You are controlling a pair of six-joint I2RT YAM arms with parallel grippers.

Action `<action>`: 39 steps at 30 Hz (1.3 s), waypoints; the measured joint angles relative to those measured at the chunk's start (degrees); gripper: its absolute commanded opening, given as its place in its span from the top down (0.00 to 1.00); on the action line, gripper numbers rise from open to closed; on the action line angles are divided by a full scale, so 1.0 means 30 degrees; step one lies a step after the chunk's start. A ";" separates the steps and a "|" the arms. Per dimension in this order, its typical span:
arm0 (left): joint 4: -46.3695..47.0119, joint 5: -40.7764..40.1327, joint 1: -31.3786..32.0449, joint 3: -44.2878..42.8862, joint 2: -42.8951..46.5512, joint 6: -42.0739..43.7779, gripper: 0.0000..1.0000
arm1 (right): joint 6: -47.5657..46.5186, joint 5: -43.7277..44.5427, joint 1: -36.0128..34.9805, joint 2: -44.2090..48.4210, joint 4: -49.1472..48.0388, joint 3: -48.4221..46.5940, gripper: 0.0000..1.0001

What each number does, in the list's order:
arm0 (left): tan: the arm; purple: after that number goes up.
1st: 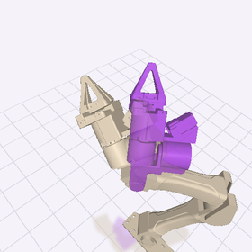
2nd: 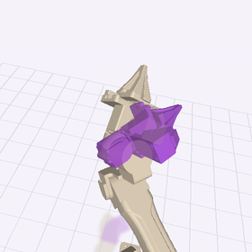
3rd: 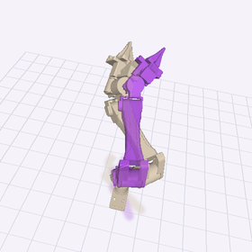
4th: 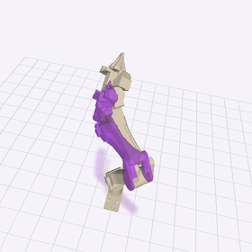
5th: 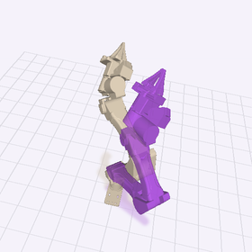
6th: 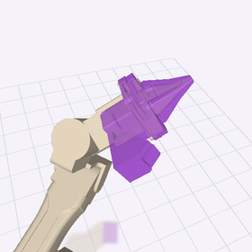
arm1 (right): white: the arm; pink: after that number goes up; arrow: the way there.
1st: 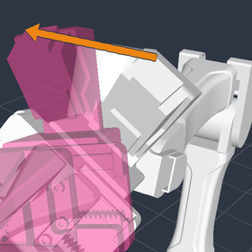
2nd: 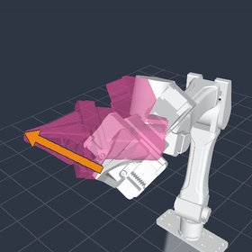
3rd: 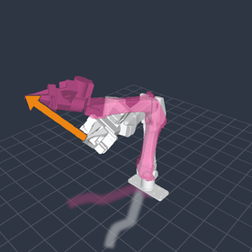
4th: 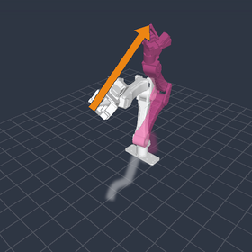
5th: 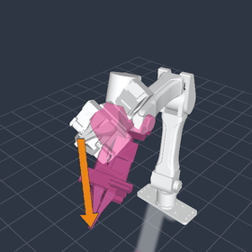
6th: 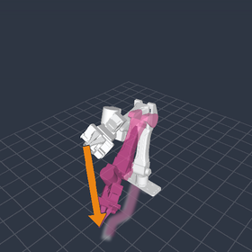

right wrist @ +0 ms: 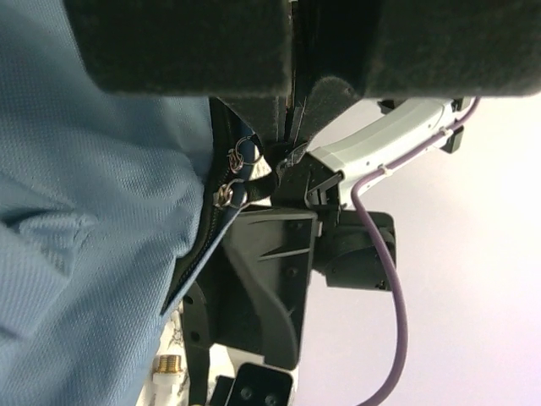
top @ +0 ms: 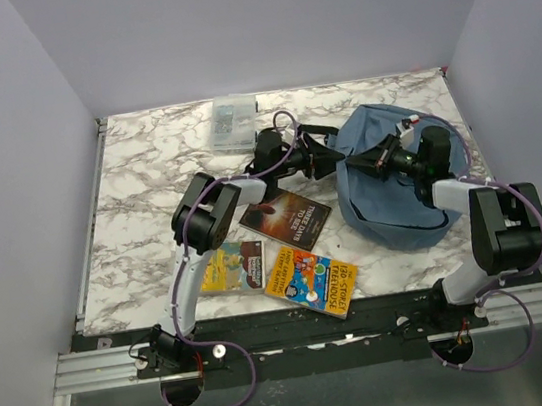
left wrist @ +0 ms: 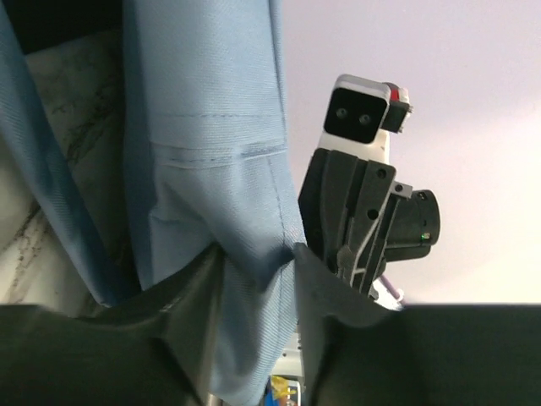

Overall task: Pack the student bag
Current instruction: Unzip the student bag at the center of the board.

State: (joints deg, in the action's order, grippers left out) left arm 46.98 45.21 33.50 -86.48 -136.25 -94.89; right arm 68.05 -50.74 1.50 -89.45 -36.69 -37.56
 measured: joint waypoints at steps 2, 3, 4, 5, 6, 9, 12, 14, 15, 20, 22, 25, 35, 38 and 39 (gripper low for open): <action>-0.0073 -0.0080 0.0000 -0.0131 -0.0262 -0.0102 0.81 | -0.0204 0.0000 -0.0066 0.0182 0.0182 0.0117 1.00; -0.0153 -0.0117 0.0000 -0.0197 -0.0372 -0.0219 0.86 | -0.0372 0.0015 -0.0095 0.0321 0.0364 0.0168 1.00; -0.0182 -0.0131 0.0000 -0.0306 -0.0430 -0.0226 0.94 | -0.0685 0.0007 -0.0131 0.0532 0.0765 0.0211 1.00; -0.0262 -0.0153 0.0000 -0.0408 -0.0459 -0.0270 1.00 | -0.1071 0.0007 -0.0175 0.0794 0.1282 0.0248 1.00; -0.0284 -0.0175 0.0000 -0.0510 -0.0488 -0.0306 1.00 | -0.1596 0.0015 -0.0211 0.1129 0.1938 0.0277 1.00; -0.0335 -0.0160 0.0000 -0.0867 -0.0525 -0.0379 1.00 | -0.3861 0.0189 -0.0408 0.2280 0.4422 0.0277 1.00; -0.0430 -0.0153 0.0000 -0.1020 -0.0525 -0.0372 1.00 | -0.6623 0.0750 -0.1086 0.3344 0.7461 0.0160 1.00; -0.0627 -0.0160 -0.0036 -0.1020 -0.0539 -0.0357 1.00 | -0.8109 0.1158 -0.1676 0.3956 0.9479 0.0138 1.00; -0.0736 -0.0168 -0.0066 -0.1027 -0.0561 -0.0357 1.00 | -0.8670 0.1311 -0.1953 0.4240 1.0375 0.0146 1.00; -0.1122 -0.0168 -0.0423 -0.1705 -0.1020 -0.0350 1.00 | -1.0156 0.1858 -0.2878 0.6200 1.4513 0.0561 1.00; -0.1392 -0.0044 -0.0634 -0.2149 -0.1180 -0.0168 1.00 | -1.0433 0.2601 -0.2892 0.7410 1.6458 0.0758 1.00; -0.2375 0.0386 -0.0801 -0.2623 -0.1202 0.0590 1.00 | -1.0564 0.3825 -0.2849 0.8765 1.8258 0.0707 1.00; -0.6659 0.0903 -0.1042 -0.3016 -0.0503 0.3803 0.45 | -1.0907 0.7679 -0.2892 0.8925 2.2352 -0.1392 1.00; -0.9741 0.0510 -0.1297 -0.1938 0.1268 0.5894 0.44 | -1.1045 0.8051 -0.2892 0.8153 2.2571 -0.2142 1.00; -1.0724 0.0335 -0.1362 -0.1654 0.1923 0.6564 0.44 | -1.1067 0.8080 -0.2892 0.7934 2.2571 -0.2353 1.00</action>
State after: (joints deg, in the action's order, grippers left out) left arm 14.81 46.22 29.41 -91.44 -130.47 -75.20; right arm 34.85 -26.50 -7.18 -65.65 31.03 -44.62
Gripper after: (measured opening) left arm 0.550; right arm 0.006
